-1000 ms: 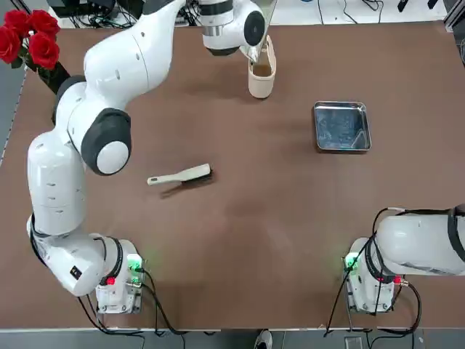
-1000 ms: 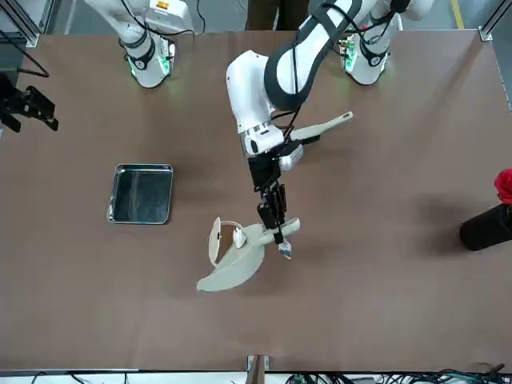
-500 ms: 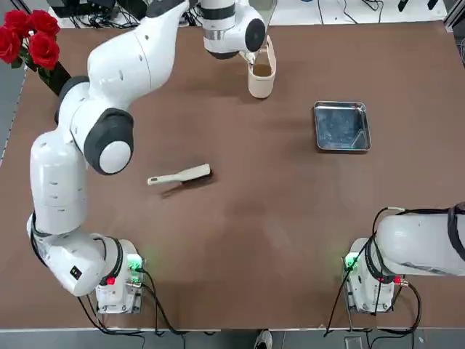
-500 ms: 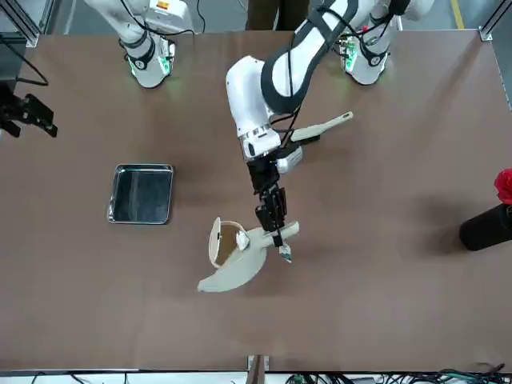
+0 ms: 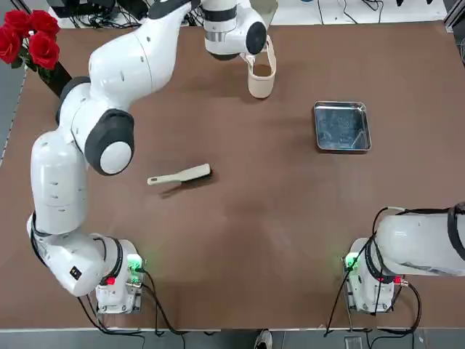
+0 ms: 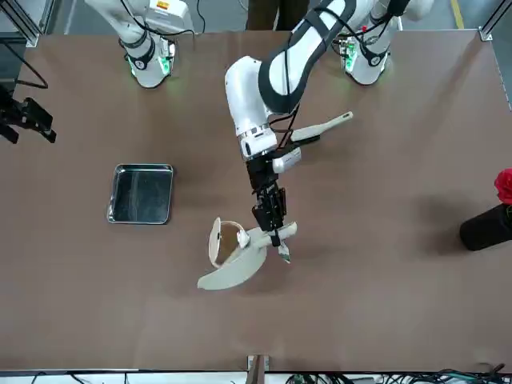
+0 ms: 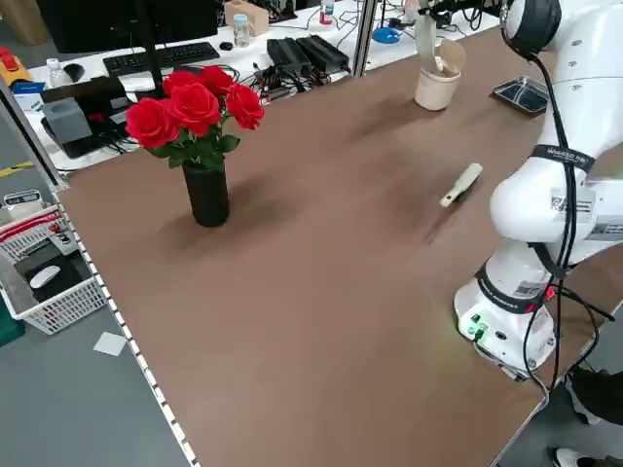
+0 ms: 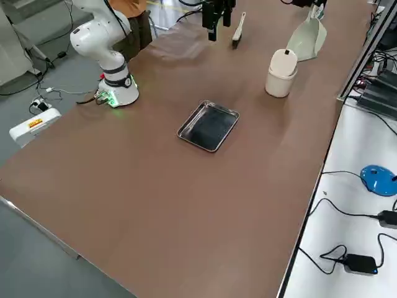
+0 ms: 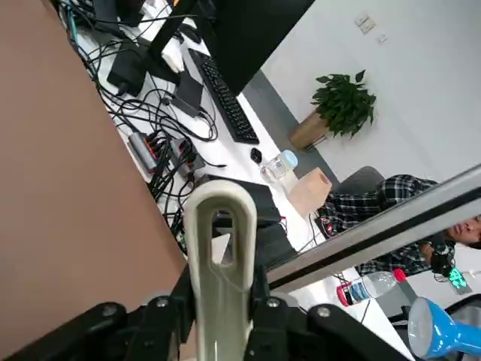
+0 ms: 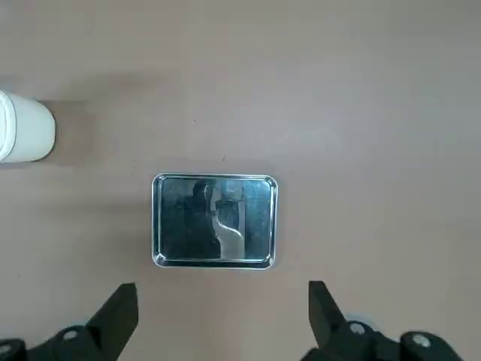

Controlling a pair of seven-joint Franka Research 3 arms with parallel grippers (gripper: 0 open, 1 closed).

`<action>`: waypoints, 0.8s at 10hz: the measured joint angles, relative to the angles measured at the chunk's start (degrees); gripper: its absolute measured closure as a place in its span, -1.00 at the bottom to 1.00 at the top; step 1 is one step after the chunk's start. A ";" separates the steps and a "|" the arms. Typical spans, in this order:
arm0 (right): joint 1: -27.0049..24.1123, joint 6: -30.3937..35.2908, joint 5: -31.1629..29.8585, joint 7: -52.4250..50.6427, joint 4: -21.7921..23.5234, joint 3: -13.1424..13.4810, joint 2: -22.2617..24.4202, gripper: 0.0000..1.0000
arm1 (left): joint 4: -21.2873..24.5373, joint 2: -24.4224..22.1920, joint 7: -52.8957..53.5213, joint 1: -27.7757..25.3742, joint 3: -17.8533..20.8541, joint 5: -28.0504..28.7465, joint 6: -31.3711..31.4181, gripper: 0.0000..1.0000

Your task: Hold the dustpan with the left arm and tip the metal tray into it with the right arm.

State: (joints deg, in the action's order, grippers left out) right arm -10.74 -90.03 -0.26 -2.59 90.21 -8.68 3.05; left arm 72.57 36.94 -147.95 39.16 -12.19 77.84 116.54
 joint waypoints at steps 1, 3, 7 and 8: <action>0.00 0.03 0.00 0.00 0.00 0.00 0.00 -1.00 | -0.04 0.00 0.00 0.47 0.00 0.88 0.00 0.36; 0.00 0.10 -0.15 -0.04 0.00 0.01 0.00 -1.00 | -0.31 0.00 -0.01 0.88 -0.01 1.07 0.00 0.36; 0.00 0.13 -0.30 -0.05 0.00 0.02 0.00 -1.00 | -2.22 -0.08 -0.01 0.70 0.02 1.08 -0.04 0.36; -0.01 0.13 -0.31 -0.05 0.00 0.03 0.00 -1.00 | -2.55 -0.38 -0.01 0.25 0.09 0.02 -0.34 0.36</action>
State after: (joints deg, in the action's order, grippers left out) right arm -10.74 -89.91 -0.56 -2.64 90.22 -8.65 3.05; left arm 70.02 36.56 -147.96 39.42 -12.11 77.86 116.19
